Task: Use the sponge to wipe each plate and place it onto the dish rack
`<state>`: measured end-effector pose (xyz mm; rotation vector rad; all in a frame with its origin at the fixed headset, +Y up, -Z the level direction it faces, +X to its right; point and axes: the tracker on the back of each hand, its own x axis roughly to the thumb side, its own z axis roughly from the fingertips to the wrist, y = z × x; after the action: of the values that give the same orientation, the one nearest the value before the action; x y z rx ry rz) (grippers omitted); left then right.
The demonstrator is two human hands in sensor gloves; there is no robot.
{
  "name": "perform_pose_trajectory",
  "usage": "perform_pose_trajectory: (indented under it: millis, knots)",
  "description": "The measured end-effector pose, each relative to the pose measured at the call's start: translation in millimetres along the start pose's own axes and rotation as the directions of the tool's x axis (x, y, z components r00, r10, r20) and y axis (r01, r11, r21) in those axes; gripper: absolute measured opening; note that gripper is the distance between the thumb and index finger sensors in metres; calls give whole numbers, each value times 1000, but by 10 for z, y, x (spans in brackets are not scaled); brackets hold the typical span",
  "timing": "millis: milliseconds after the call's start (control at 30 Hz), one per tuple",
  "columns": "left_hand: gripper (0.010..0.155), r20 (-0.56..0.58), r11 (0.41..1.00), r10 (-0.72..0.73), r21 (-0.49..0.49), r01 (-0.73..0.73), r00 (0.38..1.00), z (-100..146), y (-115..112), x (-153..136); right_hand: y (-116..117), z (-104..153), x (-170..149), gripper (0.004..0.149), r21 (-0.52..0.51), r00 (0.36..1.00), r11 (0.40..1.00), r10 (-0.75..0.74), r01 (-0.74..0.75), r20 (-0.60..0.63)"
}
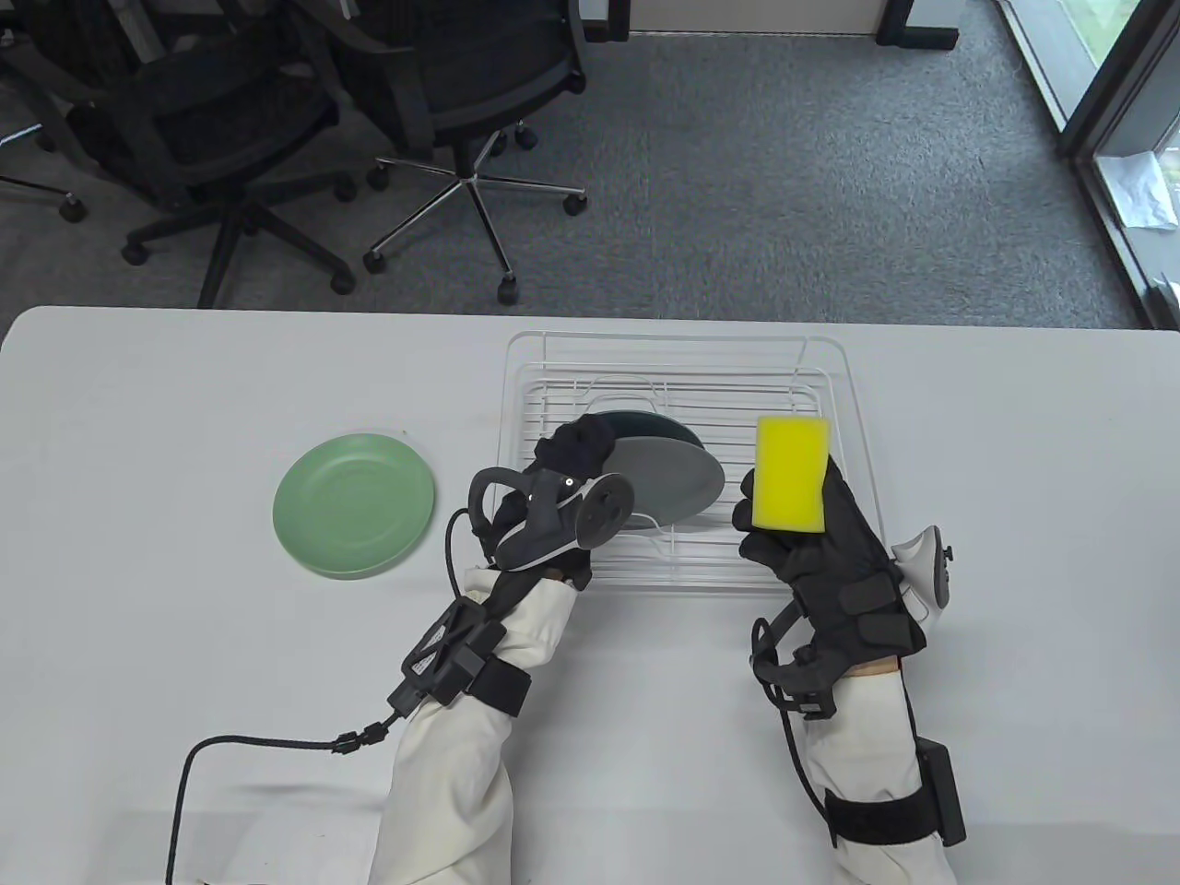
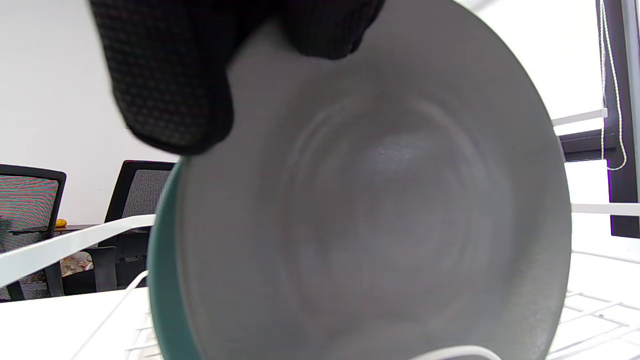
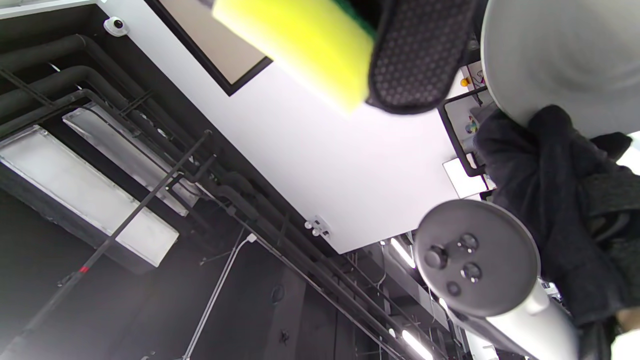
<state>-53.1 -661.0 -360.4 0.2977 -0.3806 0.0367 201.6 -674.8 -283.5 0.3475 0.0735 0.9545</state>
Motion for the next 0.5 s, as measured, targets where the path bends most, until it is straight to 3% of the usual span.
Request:
perform_pose_trajectory:
  millis: [333,500]
  knots:
    - [46,-154,980,184,-43,-193,971,36,-99,-246,-1,-6,-25,59,-3,1000,1000,-6,6,-12]
    - [52,-231,951,303,12,-309,924,134,-38,-492,-12,-14,-60,60,-11,1000,1000,-7,7,-22]
